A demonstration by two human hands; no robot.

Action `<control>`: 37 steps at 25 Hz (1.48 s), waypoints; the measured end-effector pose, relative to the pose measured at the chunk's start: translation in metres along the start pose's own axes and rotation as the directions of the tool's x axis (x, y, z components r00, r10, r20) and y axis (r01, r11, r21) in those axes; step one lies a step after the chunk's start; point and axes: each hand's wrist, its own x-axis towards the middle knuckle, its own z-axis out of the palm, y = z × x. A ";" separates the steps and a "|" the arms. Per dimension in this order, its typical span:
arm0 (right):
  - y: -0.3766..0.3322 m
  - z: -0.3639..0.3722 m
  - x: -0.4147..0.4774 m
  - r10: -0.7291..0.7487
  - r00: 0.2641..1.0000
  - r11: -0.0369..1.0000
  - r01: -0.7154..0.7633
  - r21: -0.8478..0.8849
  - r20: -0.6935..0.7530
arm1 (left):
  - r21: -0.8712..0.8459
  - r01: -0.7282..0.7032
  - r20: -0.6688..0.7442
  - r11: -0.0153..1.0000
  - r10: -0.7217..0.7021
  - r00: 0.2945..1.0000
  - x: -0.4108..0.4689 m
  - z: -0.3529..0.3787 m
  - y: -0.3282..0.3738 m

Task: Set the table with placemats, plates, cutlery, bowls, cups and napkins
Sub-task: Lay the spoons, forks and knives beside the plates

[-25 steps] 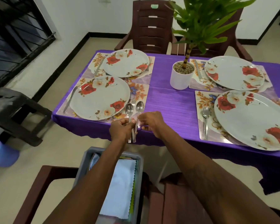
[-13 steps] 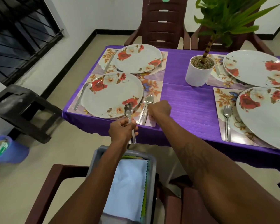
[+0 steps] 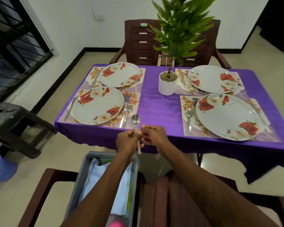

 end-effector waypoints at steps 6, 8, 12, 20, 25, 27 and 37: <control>-0.003 -0.130 -0.149 0.021 0.999 1.000 -0.021 0.014 -0.030 | 0.083 -0.065 0.194 0.994 0.048 0.980 -0.148 0.090 -0.012; -0.006 -0.186 -0.202 0.029 0.999 1.000 -0.029 0.012 -0.022 | 0.030 -0.039 0.250 0.999 0.030 0.968 -0.207 0.124 -0.011; -0.006 -0.298 -0.296 -0.011 0.998 1.000 0.012 0.024 -0.065 | -0.020 -0.011 0.350 1.000 0.017 0.937 -0.330 0.199 -0.008; -0.014 -0.461 -0.369 -0.024 0.988 0.997 0.034 0.064 -0.152 | -0.067 0.049 0.411 0.997 -0.017 0.911 -0.447 0.320 -0.013; -0.018 -0.520 -0.339 0.002 0.991 0.996 0.011 0.092 -0.137 | -0.093 0.002 0.362 0.996 0.032 0.932 -0.440 0.393 -0.016; -0.026 -0.545 -0.316 0.017 0.995 0.999 -0.012 0.052 -0.102 | -0.113 0.010 0.337 0.994 0.029 0.941 -0.430 0.422 -0.015; -0.133 -0.655 -0.182 0.070 0.997 0.992 -0.071 -0.104 -0.010 | -0.189 0.087 0.208 0.978 -0.047 0.977 -0.353 0.572 0.041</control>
